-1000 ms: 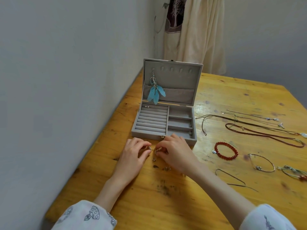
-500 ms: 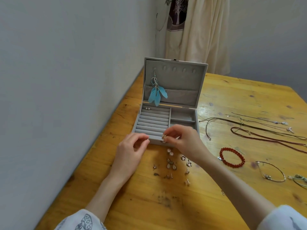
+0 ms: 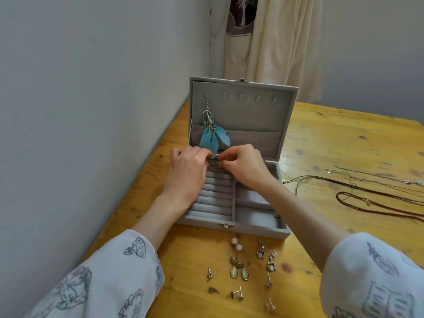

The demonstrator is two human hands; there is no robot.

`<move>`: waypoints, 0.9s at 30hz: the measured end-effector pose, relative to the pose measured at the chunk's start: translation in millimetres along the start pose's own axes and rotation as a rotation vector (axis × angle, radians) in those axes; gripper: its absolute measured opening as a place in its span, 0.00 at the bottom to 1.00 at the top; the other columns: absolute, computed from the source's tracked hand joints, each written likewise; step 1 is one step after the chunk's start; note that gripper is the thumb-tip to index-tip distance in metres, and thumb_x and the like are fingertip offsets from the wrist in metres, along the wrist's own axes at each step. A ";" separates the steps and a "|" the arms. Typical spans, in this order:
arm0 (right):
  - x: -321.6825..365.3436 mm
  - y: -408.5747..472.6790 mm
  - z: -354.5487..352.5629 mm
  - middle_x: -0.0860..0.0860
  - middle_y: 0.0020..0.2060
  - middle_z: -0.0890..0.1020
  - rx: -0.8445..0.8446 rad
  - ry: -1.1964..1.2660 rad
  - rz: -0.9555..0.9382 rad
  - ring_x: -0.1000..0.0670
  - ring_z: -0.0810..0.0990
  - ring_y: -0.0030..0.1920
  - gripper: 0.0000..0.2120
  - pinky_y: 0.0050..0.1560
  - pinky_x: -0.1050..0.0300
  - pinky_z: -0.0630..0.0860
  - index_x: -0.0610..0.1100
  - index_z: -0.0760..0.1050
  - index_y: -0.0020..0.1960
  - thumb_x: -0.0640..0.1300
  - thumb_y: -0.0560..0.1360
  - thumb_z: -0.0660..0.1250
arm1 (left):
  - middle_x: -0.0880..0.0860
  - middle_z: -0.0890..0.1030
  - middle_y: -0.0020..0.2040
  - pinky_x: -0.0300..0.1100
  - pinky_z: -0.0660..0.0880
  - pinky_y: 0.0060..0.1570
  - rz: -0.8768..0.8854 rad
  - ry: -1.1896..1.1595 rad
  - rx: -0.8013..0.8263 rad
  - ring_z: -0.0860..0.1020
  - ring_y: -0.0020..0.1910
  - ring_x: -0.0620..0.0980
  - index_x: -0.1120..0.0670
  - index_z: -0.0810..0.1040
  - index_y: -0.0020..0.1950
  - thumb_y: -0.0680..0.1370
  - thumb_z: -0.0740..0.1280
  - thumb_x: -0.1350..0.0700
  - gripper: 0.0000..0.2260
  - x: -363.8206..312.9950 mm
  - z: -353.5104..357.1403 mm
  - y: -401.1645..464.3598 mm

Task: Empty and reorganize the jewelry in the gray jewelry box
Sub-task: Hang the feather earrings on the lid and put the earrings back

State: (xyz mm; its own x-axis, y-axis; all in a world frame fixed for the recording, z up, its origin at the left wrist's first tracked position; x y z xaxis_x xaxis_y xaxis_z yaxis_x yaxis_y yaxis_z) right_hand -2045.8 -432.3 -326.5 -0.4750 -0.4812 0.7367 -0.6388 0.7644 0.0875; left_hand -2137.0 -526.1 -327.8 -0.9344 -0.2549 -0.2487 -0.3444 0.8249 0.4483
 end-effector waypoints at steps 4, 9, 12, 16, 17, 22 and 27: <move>-0.2 6.7 4.6 0.47 0.45 0.83 0.016 -0.061 -0.019 0.52 0.78 0.48 0.08 0.48 0.64 0.71 0.42 0.81 0.51 0.39 0.72 0.67 | 0.52 0.80 0.54 0.43 0.56 0.51 0.009 0.061 0.007 0.73 0.56 0.51 0.55 0.79 0.57 0.76 0.65 0.59 0.10 5.2 4.8 3.5; 4.2 8.8 8.3 0.45 0.46 0.83 0.045 -0.127 -0.069 0.46 0.79 0.52 0.09 0.55 0.57 0.74 0.42 0.81 0.49 0.38 0.72 0.65 | 0.53 0.82 0.50 0.43 0.54 0.47 0.025 0.064 -0.001 0.75 0.53 0.53 0.55 0.81 0.54 0.75 0.66 0.62 0.10 8.1 4.9 5.9; 6.6 8.6 11.4 0.44 0.46 0.83 0.035 -0.133 -0.091 0.45 0.79 0.51 0.09 0.56 0.52 0.74 0.42 0.81 0.49 0.37 0.72 0.65 | 0.52 0.82 0.50 0.43 0.54 0.47 0.011 0.038 0.003 0.75 0.52 0.52 0.54 0.80 0.54 0.76 0.65 0.60 0.09 7.2 4.8 6.2; 4.9 8.7 14.8 0.45 0.46 0.83 -0.028 -0.126 -0.080 0.45 0.79 0.50 0.08 0.50 0.56 0.73 0.42 0.81 0.48 0.38 0.73 0.65 | 0.52 0.81 0.52 0.40 0.54 0.48 0.004 -0.003 0.013 0.74 0.53 0.51 0.53 0.78 0.59 0.76 0.66 0.59 0.12 7.1 4.0 7.2; 4.1 8.0 15.5 0.45 0.45 0.83 -0.036 -0.130 -0.082 0.45 0.79 0.49 0.07 0.49 0.56 0.73 0.42 0.81 0.48 0.38 0.73 0.65 | 0.53 0.81 0.53 0.39 0.54 0.47 0.001 -0.013 0.013 0.73 0.51 0.51 0.53 0.77 0.61 0.76 0.66 0.59 0.13 6.8 3.3 7.7; 4.7 3.4 17.7 0.43 0.46 0.82 -0.056 -0.149 -0.123 0.44 0.79 0.49 0.08 0.52 0.50 0.75 0.40 0.80 0.50 0.37 0.74 0.63 | 0.58 0.78 0.54 0.38 0.55 0.47 -0.045 -0.005 0.041 0.61 0.48 0.51 0.51 0.71 0.68 0.78 0.63 0.59 0.18 8.9 3.8 2.1; 3.5 -1.6 15.9 0.43 0.50 0.82 -0.036 -0.130 -0.148 0.45 0.78 0.52 0.11 0.55 0.52 0.73 0.41 0.79 0.55 0.36 0.75 0.63 | 0.59 0.76 0.53 0.40 0.57 0.47 -0.035 0.093 0.057 0.56 0.45 0.49 0.50 0.67 0.70 0.78 0.61 0.63 0.21 0.3 0.4 -7.4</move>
State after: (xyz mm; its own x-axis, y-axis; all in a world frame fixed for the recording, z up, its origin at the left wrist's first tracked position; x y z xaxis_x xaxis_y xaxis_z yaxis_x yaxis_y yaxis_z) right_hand -2056.1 -442.0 -334.7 -0.4530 -0.6390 0.6216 -0.6867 0.6948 0.2138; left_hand -2134.7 -532.1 -331.6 -0.9271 -0.3280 -0.1814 -0.3741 0.8411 0.3907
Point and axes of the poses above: each hand's wrist, its own y-axis towards the middle knuckle, its own z-axis out of the palm, x = y × z, the point moved 3 cm from there along y, towards the middle knuckle
